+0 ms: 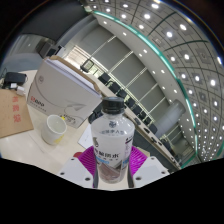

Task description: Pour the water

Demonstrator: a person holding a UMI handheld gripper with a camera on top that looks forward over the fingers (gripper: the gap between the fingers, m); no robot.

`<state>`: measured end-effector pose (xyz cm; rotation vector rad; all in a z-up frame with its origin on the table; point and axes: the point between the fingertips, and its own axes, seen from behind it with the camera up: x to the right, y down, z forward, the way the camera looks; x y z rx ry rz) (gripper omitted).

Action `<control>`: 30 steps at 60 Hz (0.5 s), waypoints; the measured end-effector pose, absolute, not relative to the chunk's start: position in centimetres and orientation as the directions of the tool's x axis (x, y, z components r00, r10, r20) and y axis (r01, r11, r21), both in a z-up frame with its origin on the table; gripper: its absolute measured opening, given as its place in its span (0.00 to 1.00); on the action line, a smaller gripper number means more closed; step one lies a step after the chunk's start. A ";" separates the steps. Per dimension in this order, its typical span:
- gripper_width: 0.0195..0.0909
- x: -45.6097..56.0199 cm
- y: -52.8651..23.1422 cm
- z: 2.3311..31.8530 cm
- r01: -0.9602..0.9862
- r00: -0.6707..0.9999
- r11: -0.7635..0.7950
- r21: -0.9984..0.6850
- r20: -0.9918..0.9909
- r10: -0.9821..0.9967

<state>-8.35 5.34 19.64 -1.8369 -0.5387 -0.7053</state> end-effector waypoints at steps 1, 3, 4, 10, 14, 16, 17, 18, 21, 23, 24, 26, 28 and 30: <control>0.28 -8.1 6.1 19.8 0.679 0.699 -0.348 -0.647 0.714 0.037; 0.28 -7.7 7.7 20.0 0.725 0.646 -0.338 -0.599 0.763 0.033; 0.28 -7.6 8.5 20.0 0.751 0.613 -0.335 -0.569 0.789 0.034; 0.28 -7.8 12.7 19.0 0.871 0.423 -0.304 -0.387 0.904 0.063; 0.28 -8.9 14.8 18.2 0.934 0.284 -0.250 -0.255 0.955 0.087; 0.28 -9.6 15.6 17.8 0.959 0.207 -0.216 -0.183 0.974 0.092; 0.28 -10.2 16.2 17.4 0.969 0.167 -0.197 -0.147 0.982 0.091; 0.28 -10.5 16.5 17.2 0.978 0.124 -0.177 -0.107 0.988 0.090; 0.28 -11.3 17.3 16.9 0.992 -0.004 -0.128 0.014 0.997 0.079; 0.28 -11.9 17.7 16.6 0.991 -0.083 -0.100 0.090 0.994 0.069; 0.28 -12.1 17.9 16.5 0.988 -0.119 -0.087 0.125 0.991 0.063; 0.28 -12.6 18.5 16.2 0.981 -0.179 -0.068 0.181 0.983 0.042; 0.28 -13.0 18.7 16.3 0.972 -0.227 -0.058 0.229 0.973 0.029; 0.28 -13.1 18.9 16.0 0.965 -0.256 -0.049 0.257 0.966 0.026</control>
